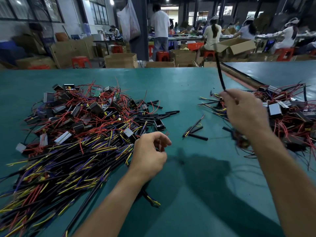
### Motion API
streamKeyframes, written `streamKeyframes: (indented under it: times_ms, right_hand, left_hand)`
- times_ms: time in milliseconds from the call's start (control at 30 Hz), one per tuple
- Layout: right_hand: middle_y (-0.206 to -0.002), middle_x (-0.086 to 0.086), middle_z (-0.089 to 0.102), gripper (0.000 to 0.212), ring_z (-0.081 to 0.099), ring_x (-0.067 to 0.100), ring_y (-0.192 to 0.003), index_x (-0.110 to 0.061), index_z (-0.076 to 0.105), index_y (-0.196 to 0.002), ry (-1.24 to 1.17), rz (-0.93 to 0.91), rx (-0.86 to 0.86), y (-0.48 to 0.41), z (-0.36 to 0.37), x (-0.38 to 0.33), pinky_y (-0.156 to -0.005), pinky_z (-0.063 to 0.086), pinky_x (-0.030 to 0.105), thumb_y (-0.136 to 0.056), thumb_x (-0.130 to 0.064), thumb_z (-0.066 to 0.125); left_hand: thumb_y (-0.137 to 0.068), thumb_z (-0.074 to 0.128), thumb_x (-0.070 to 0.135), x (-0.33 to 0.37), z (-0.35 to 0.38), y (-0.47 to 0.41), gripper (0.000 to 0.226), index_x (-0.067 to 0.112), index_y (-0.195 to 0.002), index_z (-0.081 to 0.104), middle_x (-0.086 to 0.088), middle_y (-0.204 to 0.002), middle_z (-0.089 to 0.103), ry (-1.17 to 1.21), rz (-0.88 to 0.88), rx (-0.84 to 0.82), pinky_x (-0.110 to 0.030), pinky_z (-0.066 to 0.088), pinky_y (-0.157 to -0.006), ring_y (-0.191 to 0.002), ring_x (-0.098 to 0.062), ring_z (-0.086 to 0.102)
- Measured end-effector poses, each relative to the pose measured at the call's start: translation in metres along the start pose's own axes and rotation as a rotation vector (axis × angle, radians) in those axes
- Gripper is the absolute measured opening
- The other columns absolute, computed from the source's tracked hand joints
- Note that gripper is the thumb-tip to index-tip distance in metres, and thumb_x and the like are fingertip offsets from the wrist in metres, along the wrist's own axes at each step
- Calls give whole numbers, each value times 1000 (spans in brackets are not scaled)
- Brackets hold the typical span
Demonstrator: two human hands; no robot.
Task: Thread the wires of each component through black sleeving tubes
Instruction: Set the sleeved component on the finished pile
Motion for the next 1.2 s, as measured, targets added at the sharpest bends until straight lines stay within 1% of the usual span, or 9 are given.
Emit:
streamKeyframes:
  times_ms: [67, 167, 267, 467, 700, 833, 967, 1100, 1200]
  right_hand:
    - [-119, 16, 65, 36, 59, 40, -103, -35, 55, -131, 139, 100, -31, -14, -1, 15, -82, 46, 44, -99, -42, 41]
    - [-141, 26, 37, 56, 48, 46, -117, -37, 23, -151, 283, 272, -344, -12, 20, 24, -96, 42, 47, -100, -29, 44]
    - [-152, 22, 14, 71, 28, 44, -133, -29, 8, -154, 274, 202, -474, 9, 45, 13, -109, 31, 51, -96, -27, 50]
    - [-148, 6, 33, 49, 28, 29, -135, -29, 43, -143, 179, -221, -619, 41, 76, -17, -112, 29, 44, -95, -27, 51]
    - [-137, -3, 50, 45, 42, 21, -127, -28, 51, -137, -25, -394, -621, 61, 85, -39, -108, 29, 29, -94, -17, 54]
    - [-130, -7, 57, 52, 50, 15, -118, -31, 46, -140, -141, -400, -645, 67, 81, -46, -103, 37, 27, -91, -20, 60]
    - [-106, -11, 68, 39, 60, 5, -99, -25, 63, -123, -400, -358, -557, 76, 80, -61, -94, 44, 19, -87, -12, 66]
    - [-86, -10, 73, 13, 67, 8, -81, -20, 73, -97, -536, -267, -567, 78, 85, -65, -78, 52, 21, -88, -12, 69]
    - [-74, -12, 73, 11, 67, 5, -69, -20, 75, -83, -532, -266, -524, 75, 85, -61, -70, 54, 23, -88, -11, 69]
  left_hand:
    - [-67, 55, -19, 1, 1, -1, 38, 18, -69, 67, 3, -65, 63, -1, 16, 17, -24, 47, -54, -58, -9, 55]
    - [-70, 54, -19, 2, 5, 1, 40, 19, -68, 64, 3, -70, 66, 4, 13, 8, -27, 51, -61, -67, -11, 63]
    - [-74, 56, -17, 0, 11, 6, 44, 26, -67, 61, 12, -77, 67, -37, -8, -27, -17, 47, -54, -61, 5, 58]
    - [-66, 38, -17, 3, 6, 5, 46, 15, -79, 67, 11, -80, 67, -57, 28, 30, -6, 43, -67, -79, 0, 62]
    - [-72, 51, 0, -4, 8, 6, 24, 18, -63, 63, 8, -57, 59, -174, 58, 116, -11, 27, -46, -47, 0, 47]
    - [-77, 59, 12, -9, 3, 0, 16, 25, -70, 65, 12, -61, 58, -210, 57, 166, -22, 40, -57, -56, -4, 53]
    - [-75, 65, 34, -10, -2, -2, 14, 28, -85, 57, 11, -70, 62, -198, -5, 254, -29, 50, -63, -68, -11, 60]
    - [-79, 62, 19, -10, -8, -6, 19, 29, -93, 53, 11, -77, 60, -189, -77, 266, -31, 50, -65, -69, -10, 59]
    - [-81, 59, 13, -13, -16, -10, 24, 25, -101, 50, 7, -88, 57, -208, -121, 347, -31, 42, -68, -77, -16, 57]
Point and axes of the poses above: each hand's wrist, its own y-axis away from the middle knuckle, its own z-axis out of the palm, x = y × z, the point moved 1 cm from there along -y, towards the middle knuckle
